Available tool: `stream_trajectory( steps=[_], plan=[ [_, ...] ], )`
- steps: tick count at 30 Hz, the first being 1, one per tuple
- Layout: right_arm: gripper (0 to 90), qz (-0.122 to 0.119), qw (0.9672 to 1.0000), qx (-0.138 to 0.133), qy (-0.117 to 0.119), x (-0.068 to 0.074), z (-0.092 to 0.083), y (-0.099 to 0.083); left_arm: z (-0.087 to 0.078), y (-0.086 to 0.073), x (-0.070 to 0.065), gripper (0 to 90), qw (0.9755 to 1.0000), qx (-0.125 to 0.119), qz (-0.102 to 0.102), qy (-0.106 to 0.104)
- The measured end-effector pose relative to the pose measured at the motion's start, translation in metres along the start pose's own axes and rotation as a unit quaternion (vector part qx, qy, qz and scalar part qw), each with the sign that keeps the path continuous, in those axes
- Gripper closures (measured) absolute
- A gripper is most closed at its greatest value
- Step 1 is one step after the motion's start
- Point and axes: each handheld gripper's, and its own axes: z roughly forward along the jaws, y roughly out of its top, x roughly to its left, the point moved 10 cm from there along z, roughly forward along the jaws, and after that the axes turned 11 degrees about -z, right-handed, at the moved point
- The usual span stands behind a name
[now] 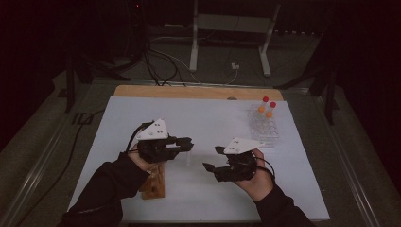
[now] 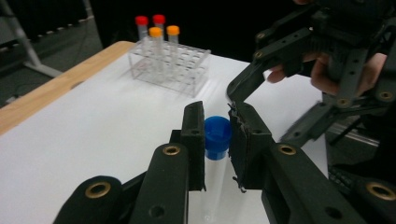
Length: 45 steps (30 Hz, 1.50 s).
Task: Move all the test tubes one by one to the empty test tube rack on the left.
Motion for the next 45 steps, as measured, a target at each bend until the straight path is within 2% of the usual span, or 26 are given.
stream_trajectory(
  steps=[5,7,9,11,12,14,16,24,33,40,45],
  plan=[
    [15.4,0.014,0.9996,-0.010,-0.020,-0.006,-0.006,-0.004,-0.013,0.004,0.010,77.7,0.9998,-0.008,-0.003,0.019],
    [12.8,0.021,0.9993,-0.014,-0.026,-0.008,-0.008,-0.005,-0.019,0.005,0.015,77.7,0.9996,-0.009,-0.003,0.026],
    [4.0,0.025,0.9992,-0.021,-0.024,-0.009,-0.010,-0.005,-0.025,0.006,0.020,77.7,0.9993,-0.012,-0.006,0.036],
    [0.0,0.023,0.9991,-0.027,-0.024,-0.010,-0.013,-0.005,-0.031,0.007,0.026,77.7,0.9989,-0.017,-0.011,0.043],
    [0.0,0.024,0.9991,-0.032,-0.017,-0.010,-0.014,-0.005,-0.034,0.008,0.029,77.7,0.9986,-0.018,-0.010,0.048],
    [0.0,0.024,0.9991,-0.030,-0.019,-0.012,-0.016,-0.006,-0.040,0.009,0.034,77.7,0.9981,-0.023,-0.016,0.055],
    [0.0,0.034,0.9987,-0.036,-0.013,-0.013,-0.017,-0.005,-0.045,0.009,0.039,77.7,0.9975,-0.028,-0.018,0.062],
    [0.0,0.032,0.9988,-0.031,-0.022,-0.017,-0.018,-0.008,-0.066,0.012,0.058,77.7,0.9946,-0.040,-0.026,0.092],
    [0.0,0.033,0.9988,-0.028,-0.023,-0.018,-0.018,-0.010,-0.084,0.005,0.081,77.7,0.9903,-0.049,-0.044,0.122],
    [0.0,0.033,0.9989,-0.026,-0.019,-0.017,-0.017,-0.011,-0.094,-0.002,0.099,77.7,0.9861,-0.055,-0.060,0.145],
    [0.0,0.032,0.9989,-0.028,-0.020,-0.018,-0.018,-0.010,-0.093,-0.012,0.108,77.7,0.9838,-0.051,-0.068,0.158]
  ],
)
